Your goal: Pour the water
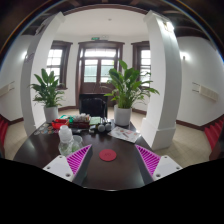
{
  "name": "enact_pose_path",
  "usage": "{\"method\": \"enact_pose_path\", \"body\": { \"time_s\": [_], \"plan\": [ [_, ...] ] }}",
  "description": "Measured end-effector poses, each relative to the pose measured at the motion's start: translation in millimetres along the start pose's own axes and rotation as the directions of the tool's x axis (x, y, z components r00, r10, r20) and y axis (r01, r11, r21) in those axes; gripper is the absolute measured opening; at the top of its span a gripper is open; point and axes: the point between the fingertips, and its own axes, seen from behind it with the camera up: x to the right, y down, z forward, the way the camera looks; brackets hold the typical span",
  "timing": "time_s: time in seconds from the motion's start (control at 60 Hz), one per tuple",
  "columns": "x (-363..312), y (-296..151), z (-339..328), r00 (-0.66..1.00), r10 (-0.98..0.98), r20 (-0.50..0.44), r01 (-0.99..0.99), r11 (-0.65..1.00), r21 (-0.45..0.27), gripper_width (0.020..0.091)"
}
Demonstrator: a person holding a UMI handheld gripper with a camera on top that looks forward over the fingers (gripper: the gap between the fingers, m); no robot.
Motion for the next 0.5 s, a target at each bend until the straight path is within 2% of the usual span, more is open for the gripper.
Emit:
{"method": "enact_pose_path", "body": {
  "time_s": [0.1, 0.117, 0.15, 0.333, 0.433, 0.5],
  "plan": [
    [-13, 27, -7, 0.999, -0.024, 0.044, 0.025, 1.0, -0.012, 0.0847],
    [-19, 17, -3, 0.998, -0.022, 0.056, 0.023, 1.0, -0.011, 0.0847],
    [-26, 44, -9, 0.997, -0.022, 0.08, 0.022, 1.0, -0.007, 0.0852],
    [-106, 82, -5, 0.967, 0.01, 0.254, -0.02, 0.999, 0.037, 0.0858],
    [-135, 84, 20, 0.96, 0.028, 0.278, -0.049, 0.996, 0.07, 0.0858],
    [-142, 78, 40, 0.967, 0.023, 0.255, -0.051, 0.994, 0.101, 0.0862]
  ]
}}
